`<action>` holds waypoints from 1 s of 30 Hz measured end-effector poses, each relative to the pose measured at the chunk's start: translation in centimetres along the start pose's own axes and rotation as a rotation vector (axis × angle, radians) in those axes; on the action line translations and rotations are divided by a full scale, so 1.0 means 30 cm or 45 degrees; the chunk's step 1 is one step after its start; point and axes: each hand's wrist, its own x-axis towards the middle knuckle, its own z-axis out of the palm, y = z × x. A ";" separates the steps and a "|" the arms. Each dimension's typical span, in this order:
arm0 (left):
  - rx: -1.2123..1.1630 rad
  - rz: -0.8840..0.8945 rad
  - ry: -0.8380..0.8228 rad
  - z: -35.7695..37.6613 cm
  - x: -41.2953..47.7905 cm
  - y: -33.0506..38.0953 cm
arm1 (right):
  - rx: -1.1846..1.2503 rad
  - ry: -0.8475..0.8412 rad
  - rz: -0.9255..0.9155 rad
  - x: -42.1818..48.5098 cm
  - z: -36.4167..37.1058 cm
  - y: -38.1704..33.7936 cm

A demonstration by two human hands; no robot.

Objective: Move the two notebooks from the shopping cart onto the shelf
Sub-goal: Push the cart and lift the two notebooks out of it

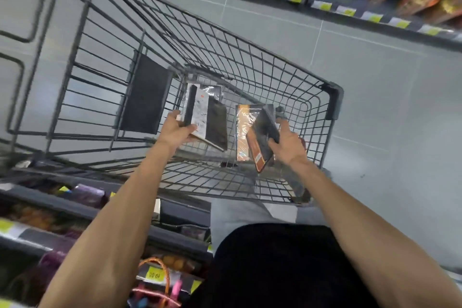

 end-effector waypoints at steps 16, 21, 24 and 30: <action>-0.706 0.359 0.089 -0.051 -0.605 0.153 | 0.678 -0.056 -0.291 -0.266 -0.538 -0.137; -0.863 0.539 0.106 0.064 -0.790 0.242 | 0.959 -0.072 -0.327 -0.356 -0.724 -0.061; -0.887 0.659 0.094 0.173 -0.902 0.311 | 1.002 0.056 -0.431 -0.399 -0.832 0.014; -0.833 0.859 0.103 0.439 -1.056 0.435 | 1.193 0.235 -0.620 -0.495 -1.091 0.175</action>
